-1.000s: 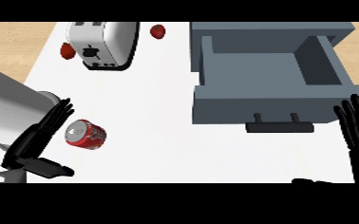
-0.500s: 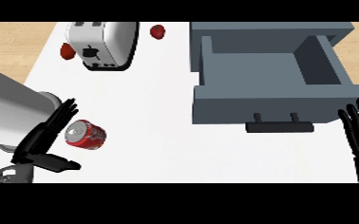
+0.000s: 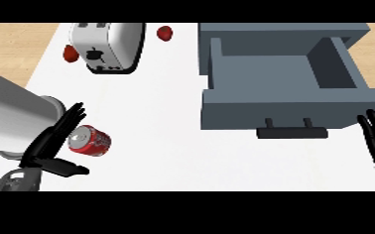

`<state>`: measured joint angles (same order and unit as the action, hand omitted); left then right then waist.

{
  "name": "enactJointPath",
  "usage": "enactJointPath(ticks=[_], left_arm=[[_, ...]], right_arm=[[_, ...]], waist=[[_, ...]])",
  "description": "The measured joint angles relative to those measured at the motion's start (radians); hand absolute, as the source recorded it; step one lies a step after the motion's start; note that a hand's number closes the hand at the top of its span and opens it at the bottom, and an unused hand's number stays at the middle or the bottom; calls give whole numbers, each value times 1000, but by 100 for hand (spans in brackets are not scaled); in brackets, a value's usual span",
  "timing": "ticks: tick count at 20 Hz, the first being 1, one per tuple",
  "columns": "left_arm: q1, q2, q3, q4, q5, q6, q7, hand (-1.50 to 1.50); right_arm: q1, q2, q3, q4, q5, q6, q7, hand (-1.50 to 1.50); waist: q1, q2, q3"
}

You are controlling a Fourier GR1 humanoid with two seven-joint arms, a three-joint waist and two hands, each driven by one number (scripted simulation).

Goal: Pick up the can, place it into the drawer and close the drawer

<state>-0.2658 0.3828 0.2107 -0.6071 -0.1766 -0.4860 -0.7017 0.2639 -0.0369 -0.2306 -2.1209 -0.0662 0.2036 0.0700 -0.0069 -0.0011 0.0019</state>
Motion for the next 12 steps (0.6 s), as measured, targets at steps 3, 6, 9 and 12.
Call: enactJointPath(ticks=[3, 6, 9, 12], left_arm=[[-12, -15, -8, 11, 4, 10, -1, -150], [-56, -28, -11, 65, 0, 28, -12, -150], [-63, -42, -21, 59, 4, 32, 1, -150], [-72, -52, -31, 57, 7, 26, 11, -150]], right_arm=[[10, 9, 4, -16, 1, 2, 9, -150], [-6, 11, 3, -14, 2, -4, 20, -150], [-26, 18, 10, 16, 23, -13, 3, -150], [-29, -1, -18, 7, -10, 3, 21, -150]], waist=[[0, 1, -1], [-2, 2, -2], [1, 2, -2], [0, 1, -2]])
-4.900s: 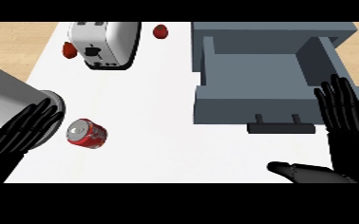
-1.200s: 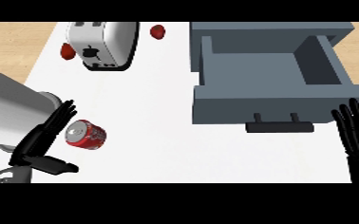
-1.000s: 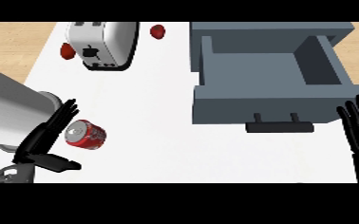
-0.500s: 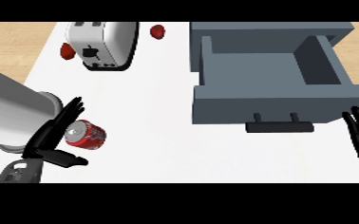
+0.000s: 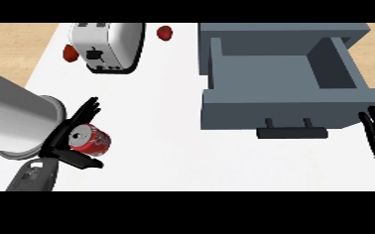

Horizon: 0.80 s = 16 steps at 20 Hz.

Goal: Pick up the can, place it into the drawer and close the drawer

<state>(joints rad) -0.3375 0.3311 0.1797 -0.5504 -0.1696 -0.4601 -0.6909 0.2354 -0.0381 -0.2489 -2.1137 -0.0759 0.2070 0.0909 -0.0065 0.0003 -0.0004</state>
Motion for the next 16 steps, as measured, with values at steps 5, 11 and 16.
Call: enactJointPath(ticks=[5, 11, 16], left_arm=[[2, -25, -27, -28, -6, 7, 3, -150], [-5, -42, -40, -41, 5, -4, 2, 150], [12, -60, -50, -81, 32, -33, 25, 150]], right_arm=[[35, 13, 13, -9, 3, 9, -21, -150], [37, 12, 12, -18, -1, 7, -26, -150], [53, 20, 4, -33, -9, 12, -18, -150]], waist=[[0, 0, 0], [1, 0, 0], [2, -1, 1]])
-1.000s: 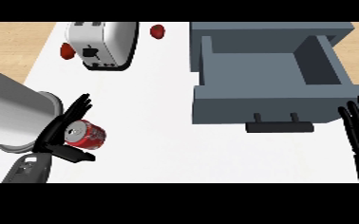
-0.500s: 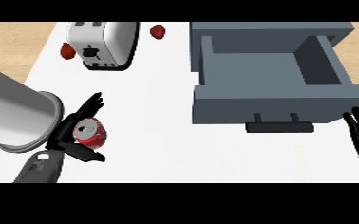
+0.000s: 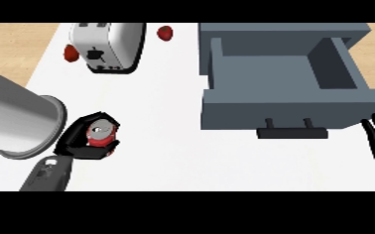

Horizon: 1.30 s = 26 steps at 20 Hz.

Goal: Pick up the can, place it into the drawer and close the drawer

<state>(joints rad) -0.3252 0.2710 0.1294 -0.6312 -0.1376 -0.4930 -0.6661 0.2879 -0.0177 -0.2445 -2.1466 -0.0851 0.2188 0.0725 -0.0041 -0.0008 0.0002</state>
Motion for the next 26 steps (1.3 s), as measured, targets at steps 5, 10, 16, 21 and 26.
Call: enactJointPath(ticks=[5, 10, 16, 21, 26], left_arm=[[8, -21, 1, -74, 49, -29, 66, 150], [6, -72, 119, -109, 135, 151, 135, 150], [25, -172, 153, -275, 178, 361, 225, 150], [28, -203, 106, -446, 187, 420, 351, 150], [15, -244, 14, -610, 160, 493, 473, 150]], right_arm=[[-16, -13, -19, -15, -27, -7, 34, -150], [-5, 1, -7, -25, -12, -10, 29, -150], [45, 7, 23, -55, -6, -31, 13, -150], [41, 2, -2, -35, -23, -9, -6, -150], [43, 0, -14, -60, -41, -9, 10, -150]], waist=[[2, 0, 0], [9, -2, 1], [8, -4, 1], [5, -2, 0], [3, -2, 0]])
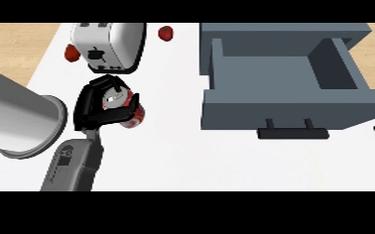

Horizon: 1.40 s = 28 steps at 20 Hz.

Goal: Pick up the can, place it into the drawer and close the drawer

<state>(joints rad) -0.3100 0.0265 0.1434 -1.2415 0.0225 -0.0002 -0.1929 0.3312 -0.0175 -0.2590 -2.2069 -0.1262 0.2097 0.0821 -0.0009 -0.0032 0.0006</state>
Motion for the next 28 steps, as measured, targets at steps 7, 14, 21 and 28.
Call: enactJointPath(ticks=[7, 14, 21, 28], left_arm=[[-88, -21, -150, -165, -20, 130, 197, 150], [-303, -25, -222, -141, -36, 230, 363, 150], [-527, -26, -298, -28, -25, 356, 429, 150], [-739, -26, -343, 102, 20, 461, 494, 150]], right_arm=[[-18, -9, -12, -10, 1, 2, 29, -150], [-29, -13, -39, 0, -16, 11, 25, -150], [-26, -7, -30, 13, -9, 5, 2, -150], [-39, -8, -30, 5, -2, 5, 23, -150]], waist=[[-4, 1, 0], [-10, 2, 0], [-17, 4, 0], [-22, 5, 0]])
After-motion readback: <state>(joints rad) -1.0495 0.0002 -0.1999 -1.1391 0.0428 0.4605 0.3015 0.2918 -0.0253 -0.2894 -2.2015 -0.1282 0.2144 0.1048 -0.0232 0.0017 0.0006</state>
